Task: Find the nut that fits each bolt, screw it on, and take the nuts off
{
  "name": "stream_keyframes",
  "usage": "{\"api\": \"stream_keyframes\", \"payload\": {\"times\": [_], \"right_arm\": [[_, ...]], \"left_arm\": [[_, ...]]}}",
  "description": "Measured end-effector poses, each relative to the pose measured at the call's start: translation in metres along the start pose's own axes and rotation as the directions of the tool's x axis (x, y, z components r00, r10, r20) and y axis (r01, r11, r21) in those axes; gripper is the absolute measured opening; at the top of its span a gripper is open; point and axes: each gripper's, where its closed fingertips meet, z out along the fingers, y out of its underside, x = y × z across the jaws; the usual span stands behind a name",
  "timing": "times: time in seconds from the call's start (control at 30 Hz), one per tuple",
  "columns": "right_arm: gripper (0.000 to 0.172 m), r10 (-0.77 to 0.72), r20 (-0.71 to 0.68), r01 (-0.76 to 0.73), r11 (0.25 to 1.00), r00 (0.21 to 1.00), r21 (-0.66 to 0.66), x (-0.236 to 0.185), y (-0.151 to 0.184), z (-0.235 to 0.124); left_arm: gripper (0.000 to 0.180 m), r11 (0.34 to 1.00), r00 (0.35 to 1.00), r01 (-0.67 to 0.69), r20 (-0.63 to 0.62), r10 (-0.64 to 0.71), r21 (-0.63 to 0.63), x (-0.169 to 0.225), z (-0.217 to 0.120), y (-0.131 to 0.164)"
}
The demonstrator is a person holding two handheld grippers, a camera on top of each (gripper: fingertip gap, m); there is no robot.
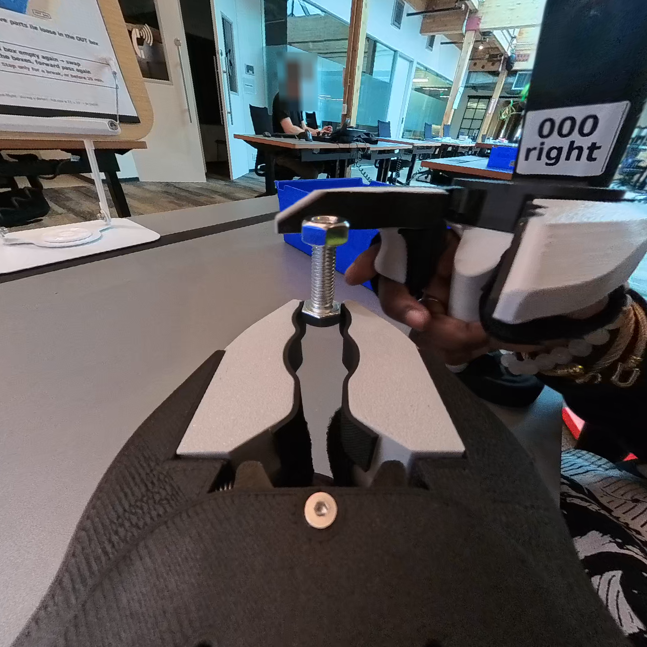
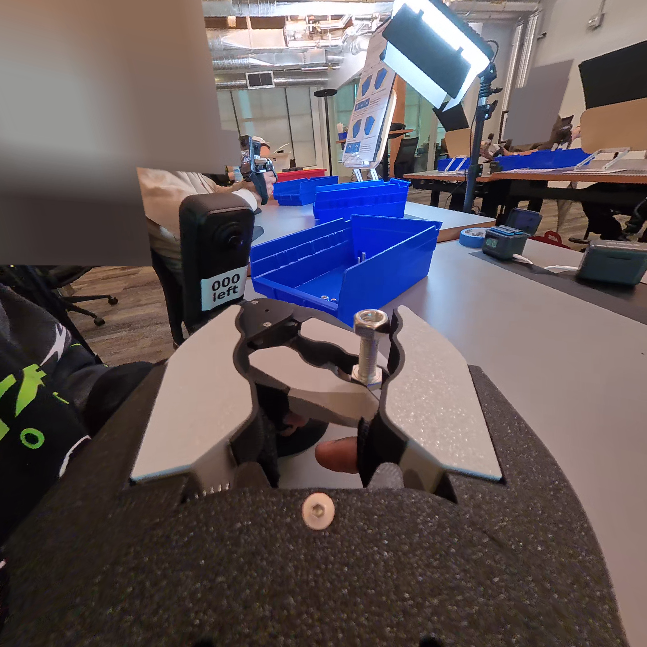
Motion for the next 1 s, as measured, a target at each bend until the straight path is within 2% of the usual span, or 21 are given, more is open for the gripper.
{"api": "stream_keyframes", "payload": {"times": [0.27, 0.4, 0.47, 0.53, 0.63, 0.7, 0.83, 1.0], "right_arm": [[0.074, -0.017, -0.042, 0.017, 1.0, 0.999, 0.004, -0.003, 0.0, -0.015], [0.052, -0.006, -0.012, 0.006, 1.0, 1.0, 0.027, -0.013, 0.0, -0.021], [0.049, -0.006, -0.019, 0.007, 0.999, 1.0, 0.04, -0.014, 0.001, -0.024], [0.054, -0.009, -0.06, 0.012, 0.999, 0.998, 0.053, -0.006, 0.001, -0.026], [0.083, 0.027, -0.073, -0.022, 0.997, 0.997, 0.07, 0.005, 0.0, -0.02], [0.094, 0.039, -0.046, -0.036, 0.998, 0.998, 0.06, 0.006, 0.001, -0.01], [0.097, -0.002, -0.02, 0.003, 1.0, 1.0, 0.006, 0.004, 0.005, 0.007], [0.091, -0.043, -0.014, 0.042, 0.999, 0.999, -0.032, 0.001, 0.008, 0.011]], "left_arm": [[0.018, 1.0, 1.0, 0.008, 0.003, -0.008, 0.001, -0.001, 0.0, 0.0], [0.018, 1.0, 1.0, 0.023, 0.002, -0.023, 0.004, -0.003, -0.001, 0.0], [0.018, 1.0, 1.0, 0.022, 0.002, -0.022, 0.007, -0.002, -0.001, 0.0], [0.018, 1.0, 1.0, 0.02, 0.0, -0.02, 0.008, -0.002, -0.001, 0.0], [0.018, 1.0, 1.0, 0.011, -0.004, -0.011, 0.005, -0.001, -0.001, 0.0], [0.018, 1.0, 1.0, -0.002, -0.004, 0.002, 0.0, 0.001, 0.0, 0.001], [0.018, 1.0, 1.0, -0.026, -0.002, 0.026, -0.015, 0.003, 0.001, 0.003], [0.018, 0.998, 0.999, -0.048, 0.003, 0.048, -0.035, 0.004, 0.003, 0.005]]}}
